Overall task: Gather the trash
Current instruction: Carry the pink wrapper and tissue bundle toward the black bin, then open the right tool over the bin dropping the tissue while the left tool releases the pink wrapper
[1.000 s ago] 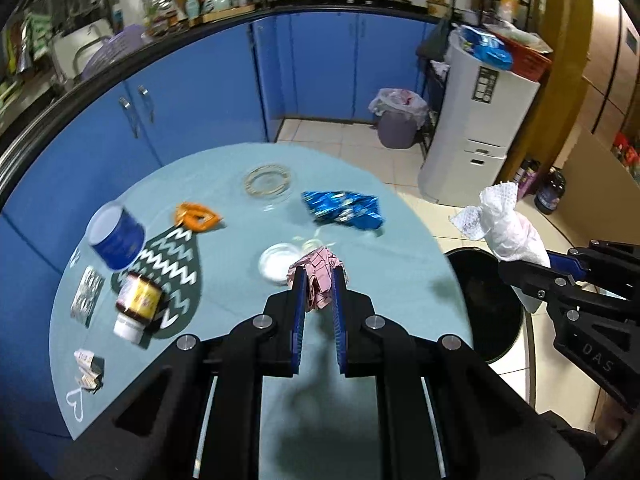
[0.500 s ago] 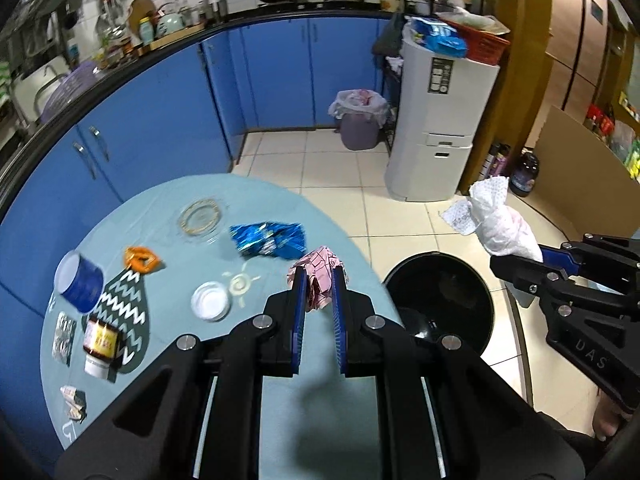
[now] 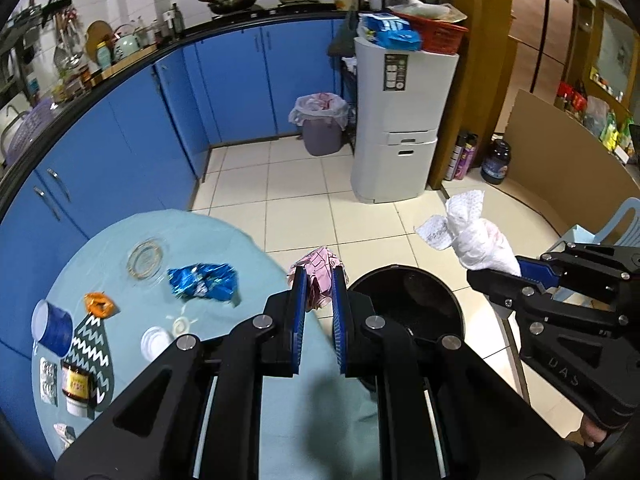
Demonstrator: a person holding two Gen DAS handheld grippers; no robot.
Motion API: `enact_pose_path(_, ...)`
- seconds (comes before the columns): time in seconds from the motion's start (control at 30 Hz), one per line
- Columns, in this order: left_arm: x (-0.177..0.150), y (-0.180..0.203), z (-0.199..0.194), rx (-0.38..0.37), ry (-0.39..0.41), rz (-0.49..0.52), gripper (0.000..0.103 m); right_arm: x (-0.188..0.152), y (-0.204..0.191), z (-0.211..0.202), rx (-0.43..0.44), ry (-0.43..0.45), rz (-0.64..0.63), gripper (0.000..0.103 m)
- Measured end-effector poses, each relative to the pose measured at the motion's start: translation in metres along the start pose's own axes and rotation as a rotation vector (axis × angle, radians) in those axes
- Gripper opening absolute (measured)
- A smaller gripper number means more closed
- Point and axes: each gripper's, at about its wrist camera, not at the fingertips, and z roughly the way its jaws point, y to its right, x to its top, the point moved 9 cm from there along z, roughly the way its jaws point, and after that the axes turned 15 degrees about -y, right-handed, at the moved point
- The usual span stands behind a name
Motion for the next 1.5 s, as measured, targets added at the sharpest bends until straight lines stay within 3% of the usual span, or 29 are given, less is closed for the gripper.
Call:
enact_pose_path(0.57,0.026,0.043,0.016,-0.046,-0.014,0.069,0.014,-0.003,0.037,0.015,0.032,-0.040,0.083,0.017)
enact_pose_path(0.8,0.032,0.046,0.019,-0.051,-0.017,0.069,0.014,-0.004,0.047,0.024,0.002,-0.069,0.092,0.018)
enact_pose_path(0.83,0.032,0.046,0.019,-0.051,-0.016,0.069,0.014,-0.004,0.047,0.026,-0.003,-0.077,0.089,0.020)
enact_pose_path(0.93,0.034,0.047,0.019,-0.048,-0.017,0.069,0.014,-0.006,0.049,0.028,-0.007,-0.079,0.077,0.089)
enact_pose_path(1.03,0.035,0.048,0.020,-0.045,-0.018,0.071,0.014,-0.005,0.051,0.022,0.011,-0.037,0.086,0.089)
enact_pose_path(1.3,0.036,0.054,0.023,-0.057,-0.023,0.078,0.015,-0.006,0.060,0.023,-0.007,-0.046,0.118,0.089)
enact_pose_path(1.5,0.042,0.061,0.025,-0.070,-0.021,0.084,0.016,-0.008,0.083,0.016,-0.103,-0.020,0.176,0.089)
